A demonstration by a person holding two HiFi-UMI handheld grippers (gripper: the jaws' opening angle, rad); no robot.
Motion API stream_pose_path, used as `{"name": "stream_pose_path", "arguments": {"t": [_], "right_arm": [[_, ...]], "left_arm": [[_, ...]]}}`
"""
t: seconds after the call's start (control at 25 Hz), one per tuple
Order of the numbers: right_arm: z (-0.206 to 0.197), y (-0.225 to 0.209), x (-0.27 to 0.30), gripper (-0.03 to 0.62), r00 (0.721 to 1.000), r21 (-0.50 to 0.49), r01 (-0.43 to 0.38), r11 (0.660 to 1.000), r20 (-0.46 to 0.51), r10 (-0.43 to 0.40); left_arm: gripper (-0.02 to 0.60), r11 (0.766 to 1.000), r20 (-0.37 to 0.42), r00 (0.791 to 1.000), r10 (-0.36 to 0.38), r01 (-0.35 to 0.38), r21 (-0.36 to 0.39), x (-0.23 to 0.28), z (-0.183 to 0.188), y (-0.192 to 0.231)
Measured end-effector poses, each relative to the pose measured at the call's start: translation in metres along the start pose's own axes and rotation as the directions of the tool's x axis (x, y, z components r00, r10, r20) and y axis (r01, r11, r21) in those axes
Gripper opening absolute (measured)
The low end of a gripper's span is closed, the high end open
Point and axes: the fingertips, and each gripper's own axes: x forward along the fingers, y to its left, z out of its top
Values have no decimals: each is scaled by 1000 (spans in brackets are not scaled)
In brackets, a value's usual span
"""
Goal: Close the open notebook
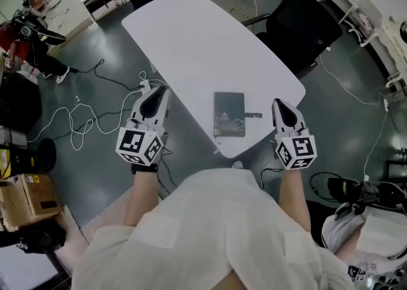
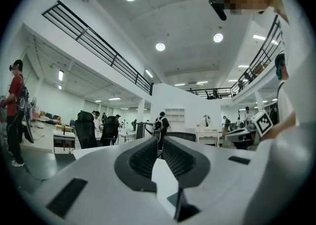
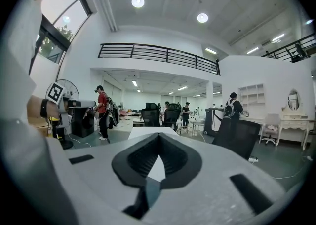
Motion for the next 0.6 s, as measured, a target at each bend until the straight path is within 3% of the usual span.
{"name": "stream_pose_path", "arguments": {"t": [0.28,0.6], "right_arm": [[1,19,-3,2,1000,-2,1,1000,2,-1],[1,24,-4,2,1000,-13,0,1000,-13,0]], "left_arm": [[38,999,28,998,-50,50,-1,-13,10,0],[38,998,4,998,-69,69,-11,-14,2,-2]]}}
